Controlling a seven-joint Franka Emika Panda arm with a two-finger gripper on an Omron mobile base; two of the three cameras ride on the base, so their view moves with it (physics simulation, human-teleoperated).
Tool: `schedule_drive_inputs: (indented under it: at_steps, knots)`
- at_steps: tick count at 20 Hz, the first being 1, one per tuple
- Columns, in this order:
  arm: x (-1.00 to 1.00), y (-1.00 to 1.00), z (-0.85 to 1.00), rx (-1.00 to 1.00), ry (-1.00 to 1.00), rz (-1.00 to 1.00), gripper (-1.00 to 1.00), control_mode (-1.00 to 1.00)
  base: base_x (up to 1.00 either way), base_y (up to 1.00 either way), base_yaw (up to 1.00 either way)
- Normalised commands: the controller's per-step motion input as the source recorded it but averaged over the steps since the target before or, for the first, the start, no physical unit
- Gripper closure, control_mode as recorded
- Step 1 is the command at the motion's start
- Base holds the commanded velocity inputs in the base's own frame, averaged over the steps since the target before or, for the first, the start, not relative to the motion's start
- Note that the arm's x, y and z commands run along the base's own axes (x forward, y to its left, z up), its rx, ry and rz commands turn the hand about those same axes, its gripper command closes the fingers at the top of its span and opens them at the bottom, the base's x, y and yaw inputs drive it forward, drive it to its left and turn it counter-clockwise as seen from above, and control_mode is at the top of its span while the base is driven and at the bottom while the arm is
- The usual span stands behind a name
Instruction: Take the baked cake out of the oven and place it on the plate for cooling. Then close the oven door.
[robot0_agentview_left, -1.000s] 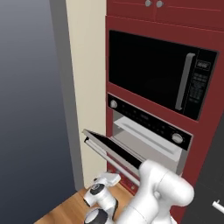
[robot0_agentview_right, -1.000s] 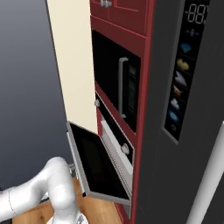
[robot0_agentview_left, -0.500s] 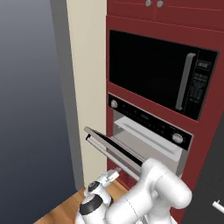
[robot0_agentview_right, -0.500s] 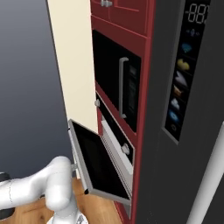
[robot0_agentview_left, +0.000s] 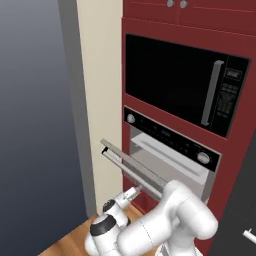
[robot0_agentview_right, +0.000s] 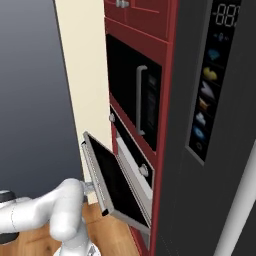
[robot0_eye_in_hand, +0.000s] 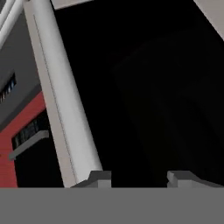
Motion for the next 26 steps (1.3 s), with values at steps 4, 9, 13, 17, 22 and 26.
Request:
schedule_drive_inputs:
  at_steps: [4,9,13,17,22,26]
  knots:
    - [0.79,-0.53,0.22,-0.39,-0.10,-0.36,-1.00,-1.00,0.00,0.00,0.00]
    - [0.97,-0.72,0.17,-0.24,-0.06,-0.29,-1.00,-1.00,0.00,0.00,0.00]
    - [1.00,-0.77,0.11,-0.09,-0.03,-0.22,-1.00,-1.00,0.00,0.00,0.00]
    - [1.00,-0.73,0.01,-0.01,0.00,-0.14,-1.00,-1.00,0.00,0.00,0.00]
    - [0.81,-0.54,0.00,0.00,0.00,-0.10,-1.00,-1.00,0.00,0.00,0.00]
    - [0.66,-0.50,0.00,0.00,0.00,-0.04,-1.00,-1.00,0.00,0.00,0.00]
